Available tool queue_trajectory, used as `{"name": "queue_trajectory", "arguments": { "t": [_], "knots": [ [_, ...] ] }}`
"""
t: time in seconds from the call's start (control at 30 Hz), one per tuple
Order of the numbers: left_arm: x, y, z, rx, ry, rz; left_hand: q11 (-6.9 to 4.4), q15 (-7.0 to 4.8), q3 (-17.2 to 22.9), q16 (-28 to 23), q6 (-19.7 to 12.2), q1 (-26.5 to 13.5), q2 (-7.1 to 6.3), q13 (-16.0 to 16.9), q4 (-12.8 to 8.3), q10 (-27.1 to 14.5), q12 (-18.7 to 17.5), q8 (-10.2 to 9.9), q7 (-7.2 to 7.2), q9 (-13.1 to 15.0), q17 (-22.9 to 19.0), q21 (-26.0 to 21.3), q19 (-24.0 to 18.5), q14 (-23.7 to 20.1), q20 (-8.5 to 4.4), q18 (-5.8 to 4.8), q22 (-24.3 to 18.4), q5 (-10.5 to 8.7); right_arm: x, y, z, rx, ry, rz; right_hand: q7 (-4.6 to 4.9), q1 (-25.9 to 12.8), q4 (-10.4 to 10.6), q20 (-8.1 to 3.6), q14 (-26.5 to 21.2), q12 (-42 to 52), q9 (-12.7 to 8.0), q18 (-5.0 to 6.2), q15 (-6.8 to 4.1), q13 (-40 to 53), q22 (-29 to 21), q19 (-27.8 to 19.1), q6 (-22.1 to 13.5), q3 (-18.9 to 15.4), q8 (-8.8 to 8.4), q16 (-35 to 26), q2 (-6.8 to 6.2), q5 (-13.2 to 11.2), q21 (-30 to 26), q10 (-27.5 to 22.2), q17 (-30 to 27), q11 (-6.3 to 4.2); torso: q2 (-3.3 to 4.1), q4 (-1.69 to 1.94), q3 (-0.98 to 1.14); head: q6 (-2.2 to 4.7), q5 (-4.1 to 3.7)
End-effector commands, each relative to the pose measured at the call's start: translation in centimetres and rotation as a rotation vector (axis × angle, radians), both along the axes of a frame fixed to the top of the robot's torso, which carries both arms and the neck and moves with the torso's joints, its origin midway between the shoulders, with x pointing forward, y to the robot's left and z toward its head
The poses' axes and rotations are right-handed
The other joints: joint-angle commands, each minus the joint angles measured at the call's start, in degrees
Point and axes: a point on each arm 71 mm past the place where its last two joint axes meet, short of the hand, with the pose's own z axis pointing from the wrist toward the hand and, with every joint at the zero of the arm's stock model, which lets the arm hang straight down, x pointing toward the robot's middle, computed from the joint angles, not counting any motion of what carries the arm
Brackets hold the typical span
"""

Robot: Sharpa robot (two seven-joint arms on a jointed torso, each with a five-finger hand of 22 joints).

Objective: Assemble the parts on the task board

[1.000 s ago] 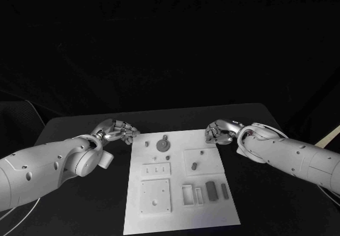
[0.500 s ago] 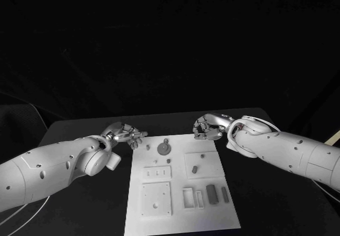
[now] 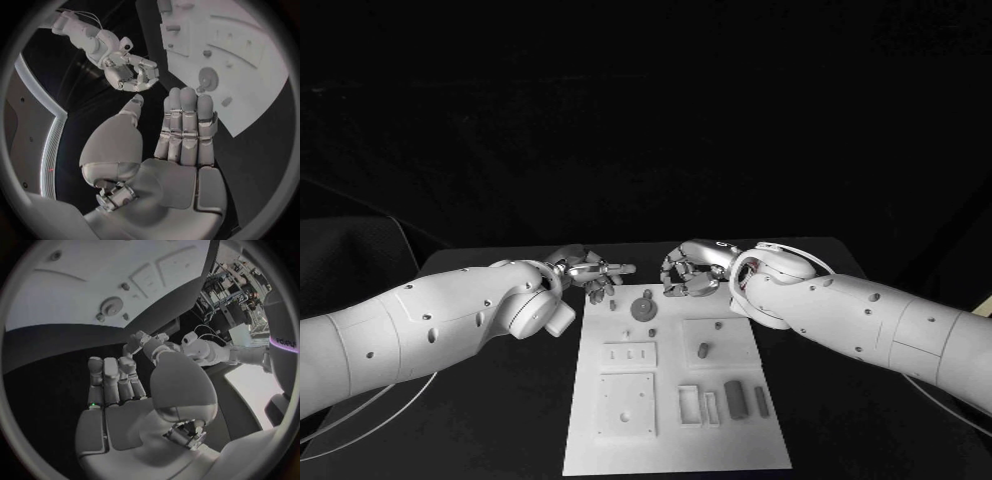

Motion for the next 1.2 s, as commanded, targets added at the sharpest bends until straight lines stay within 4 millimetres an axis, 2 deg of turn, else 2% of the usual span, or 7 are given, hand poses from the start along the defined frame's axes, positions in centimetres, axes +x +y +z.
{"name": "queue_trajectory", "arguments": {
  "t": [0.03, 0.2, 0.3, 0.57, 0.83, 1.2],
  "knots": [
    [-0.2, -0.7, 0.2, -0.021, 0.000, 0.059, 0.81, 0.47, -1.4, 0.2, -0.9, 0.6, 0.02, -0.3, -0.9, -2.4, -1.3, -1.4, 0.20, -0.6, 1.1, -0.1, -0.9, -2.0, 0.00, 0.75, -0.1, 0.13, -0.3, 1.2, -1.2, -0.051, 0.052, 0.001, 1.27, 0.5, -0.3, -0.14, 0.4, 0.2, 0.1, -0.23, -0.05, -0.1, -0.1, 0.3, 1.9, 0.0, 0.27, 0.3, -0.25, -0.1, 2.3, 0.3, -0.1, -0.19, -1.71, 0.19, -0.35, -0.44, 0.65],
    [-0.8, -1.9, -0.1, -0.027, 0.028, 0.032, 1.39, 1.03, -2.1, 0.0, -1.1, 1.6, 0.06, -0.5, -1.5, -4.1, -2.2, -1.9, 0.26, -0.9, 1.8, -0.6, -2.3, -4.1, 0.12, 0.43, -0.4, 0.15, -0.8, 2.6, -2.3, -0.071, 0.073, 0.011, 1.29, 0.5, -0.3, -0.14, 0.4, 0.2, 0.1, -0.22, -0.05, -0.1, -0.1, 0.3, 1.9, 0.0, 0.27, 0.3, -0.28, -0.1, 2.3, 0.3, -0.1, -0.19, -2.58, 0.30, -0.50, -1.01, 1.36],
    [-1.2, -2.3, -0.3, -0.021, 0.051, 0.005, 1.76, 1.48, -2.9, -0.2, -1.1, 1.5, -0.20, -0.5, -1.5, -5.2, -2.8, -2.2, 0.30, -1.1, 2.2, -1.1, -3.4, -5.5, 0.28, 0.11, -0.6, 0.11, -0.9, 2.9, -2.8, -0.076, 0.082, 0.010, 1.30, 0.5, -0.3, -0.14, 0.4, 0.2, 0.1, -0.22, -0.05, -0.1, -0.1, 0.3, 1.9, 0.0, 0.27, 0.3, -0.29, -0.1, 2.4, 0.3, -0.1, -0.20, -2.91, 0.31, -0.49, -1.18, 1.30],
    [-1.5, -2.4, -0.6, 0.058, 0.058, -0.015, 2.06, 1.88, -4.2, -0.4, -1.5, 1.1, -1.03, -0.6, -1.5, -6.2, -3.2, -2.6, 0.39, -1.3, 2.6, -1.5, -4.4, -6.7, 0.40, -0.17, -0.8, 0.06, -1.3, 3.4, -3.0, -0.070, 0.082, 0.016, 1.34, 0.5, -0.3, -0.15, 0.4, 0.2, 0.1, -0.22, -0.05, -0.1, -0.1, 0.3, 1.9, 0.0, 0.27, 0.3, -0.28, -0.1, 2.4, 0.3, -0.1, -0.20, -2.75, 0.33, -0.35, -1.14, 0.93],
    [-1.9, -2.6, -0.8, 0.155, 0.058, -0.018, 1.98, 1.87, -4.1, -0.1, -1.3, 2.6, -1.07, -0.4, -2.2, -6.1, -3.1, -2.5, 0.33, -1.4, 3.0, -1.4, -4.6, -6.9, 0.29, -0.14, -0.8, 0.20, -1.3, 3.4, -3.0, -0.068, 0.081, 0.012, 1.37, 0.5, -0.3, -0.15, 0.4, 0.2, 0.1, -0.22, -0.06, -0.1, -0.1, 0.3, 2.0, 0.1, 0.26, 0.3, -0.27, -0.1, 2.4, 0.3, -0.1, -0.21, -2.58, 0.37, -0.29, -1.17, 0.51],
    [-1.9, -2.8, -1.1, 0.225, 0.079, -0.010, 1.90, 1.81, -3.8, 0.1, -1.1, 3.9, -0.84, -0.2, -2.7, -5.9, -2.9, -2.5, 0.29, -1.4, 3.4, -1.2, -4.5, -6.9, 0.22, -0.13, -0.7, 0.33, -1.8, 3.9, -2.7, -0.056, 0.075, 0.018, 1.43, 0.5, -0.2, -0.15, 0.4, 0.2, 0.1, -0.22, -0.06, -0.1, -0.1, 0.3, 2.0, 0.1, 0.26, 0.4, -0.28, -0.1, 2.4, 0.3, -0.1, -0.22, -2.58, 0.40, -0.28, -1.45, 0.49]
  ]
}}
